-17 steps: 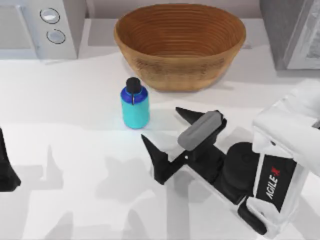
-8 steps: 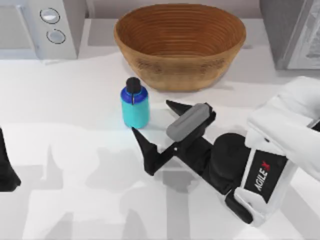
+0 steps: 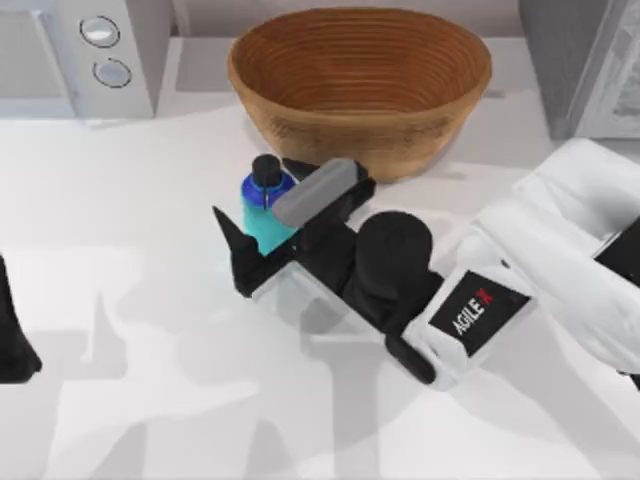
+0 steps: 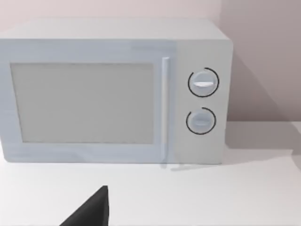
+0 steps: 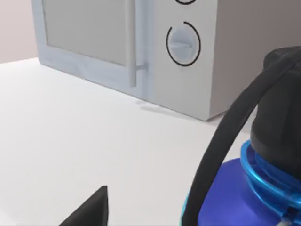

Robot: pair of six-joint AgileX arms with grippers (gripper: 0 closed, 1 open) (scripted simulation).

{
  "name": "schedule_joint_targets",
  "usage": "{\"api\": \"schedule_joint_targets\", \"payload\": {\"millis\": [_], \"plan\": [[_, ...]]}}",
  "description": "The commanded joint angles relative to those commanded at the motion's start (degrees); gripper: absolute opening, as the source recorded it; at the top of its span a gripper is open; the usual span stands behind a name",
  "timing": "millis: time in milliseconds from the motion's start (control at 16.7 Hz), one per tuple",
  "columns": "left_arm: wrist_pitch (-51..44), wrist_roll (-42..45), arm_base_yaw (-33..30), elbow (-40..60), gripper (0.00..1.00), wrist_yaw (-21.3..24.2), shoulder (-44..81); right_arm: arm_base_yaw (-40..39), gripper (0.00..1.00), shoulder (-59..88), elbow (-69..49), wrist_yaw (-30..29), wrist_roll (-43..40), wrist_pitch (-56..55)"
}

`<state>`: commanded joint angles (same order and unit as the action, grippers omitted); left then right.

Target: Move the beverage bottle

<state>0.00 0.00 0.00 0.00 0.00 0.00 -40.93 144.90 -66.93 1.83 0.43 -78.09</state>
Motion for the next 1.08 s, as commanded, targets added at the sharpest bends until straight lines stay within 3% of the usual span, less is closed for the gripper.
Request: {"api": "schedule_joint_targets", "payload": {"millis": [240, 1020, 1080], "plan": [[0.0, 0.0, 0.0, 0.0, 1.00, 0.0, 0.0, 0.0, 1.00, 0.1, -0.3, 0.0, 0.0, 0.3], [0.0, 0.0, 0.0, 0.0, 1.00, 0.0, 0.0, 0.0, 0.02, 0.1, -0.3, 0.0, 0.0, 0.3], [0.0, 0.0, 0.0, 0.0, 1.00, 0.0, 0.0, 0.0, 0.00, 0.1, -0.3, 0.0, 0.0, 0.3]]}}
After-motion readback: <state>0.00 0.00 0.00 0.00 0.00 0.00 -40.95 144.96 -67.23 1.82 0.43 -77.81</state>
